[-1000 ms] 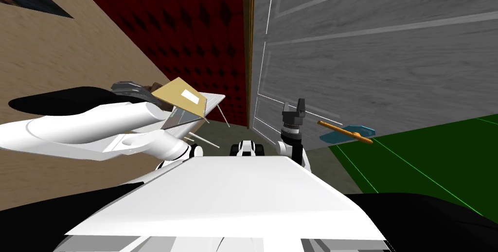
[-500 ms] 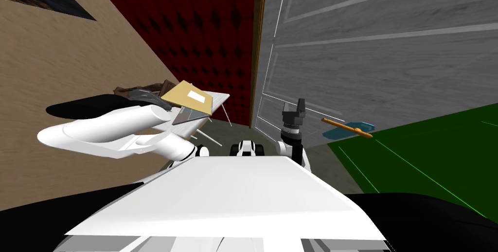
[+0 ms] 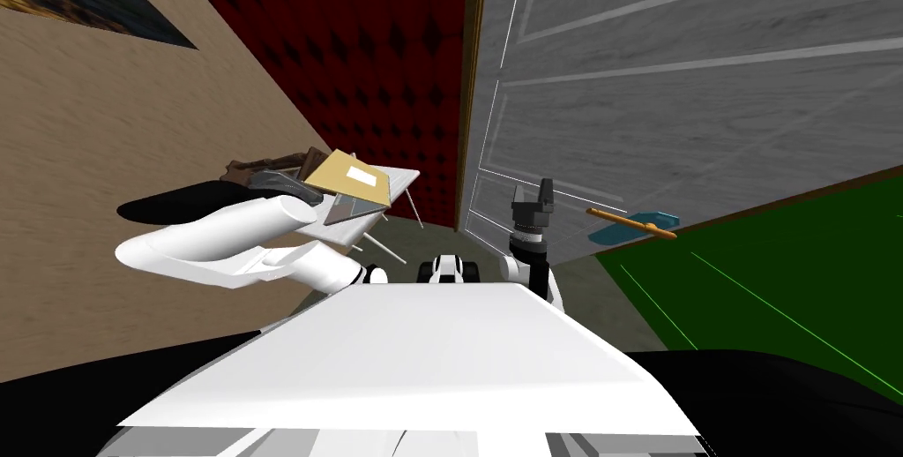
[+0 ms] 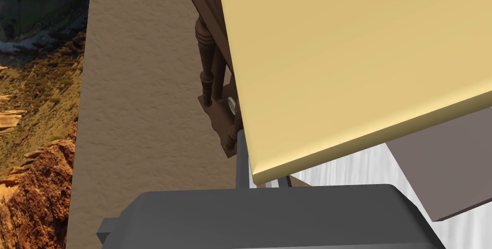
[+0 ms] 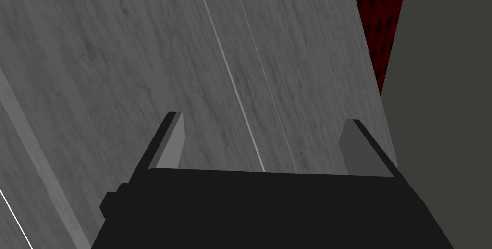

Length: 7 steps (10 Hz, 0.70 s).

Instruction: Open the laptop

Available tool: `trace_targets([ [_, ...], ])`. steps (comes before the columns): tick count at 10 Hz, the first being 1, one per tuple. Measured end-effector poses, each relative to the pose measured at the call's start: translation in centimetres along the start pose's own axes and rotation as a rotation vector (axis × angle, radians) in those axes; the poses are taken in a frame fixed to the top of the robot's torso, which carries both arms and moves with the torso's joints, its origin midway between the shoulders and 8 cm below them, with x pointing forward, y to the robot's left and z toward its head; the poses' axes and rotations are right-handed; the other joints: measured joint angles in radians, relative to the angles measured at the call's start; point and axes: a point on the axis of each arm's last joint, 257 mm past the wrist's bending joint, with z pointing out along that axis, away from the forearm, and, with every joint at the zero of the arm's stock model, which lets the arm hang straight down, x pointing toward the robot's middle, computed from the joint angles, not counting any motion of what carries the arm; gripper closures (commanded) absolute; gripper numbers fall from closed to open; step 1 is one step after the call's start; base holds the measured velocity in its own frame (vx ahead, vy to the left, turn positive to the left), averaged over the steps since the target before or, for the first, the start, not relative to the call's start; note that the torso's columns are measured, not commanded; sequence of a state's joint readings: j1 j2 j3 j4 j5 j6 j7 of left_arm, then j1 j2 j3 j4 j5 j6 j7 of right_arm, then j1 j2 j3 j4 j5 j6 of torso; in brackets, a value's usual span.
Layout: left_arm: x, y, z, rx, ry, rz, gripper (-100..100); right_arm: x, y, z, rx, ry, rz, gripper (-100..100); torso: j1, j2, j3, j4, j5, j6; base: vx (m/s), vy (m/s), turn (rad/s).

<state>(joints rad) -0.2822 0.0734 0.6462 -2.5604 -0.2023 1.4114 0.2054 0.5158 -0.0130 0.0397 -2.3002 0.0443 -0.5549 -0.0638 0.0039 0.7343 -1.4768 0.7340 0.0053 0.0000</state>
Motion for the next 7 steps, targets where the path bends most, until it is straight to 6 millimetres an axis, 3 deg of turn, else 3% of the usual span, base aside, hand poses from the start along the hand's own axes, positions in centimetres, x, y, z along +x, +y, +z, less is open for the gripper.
trace_targets([
  [3, 0.6, 0.7, 1.6, -0.009, 0.040, -0.070, 100, 0.0, 0.0, 0.0, 0.000, 0.000, 0.000, 0, 0.004, -0.001, 0.000, -0.003, 0.004, -0.001, -0.035, -0.006, 0.050],
  [7, 0.7, 4.0, 3.6, -0.075, 0.054, -0.144, 100, 0.0, 0.0, 0.0, 0.000, 0.000, 0.000, 0, -0.003, 0.003, 0.000, 0.004, -0.005, 0.000, -0.029, 0.001, 0.042],
])
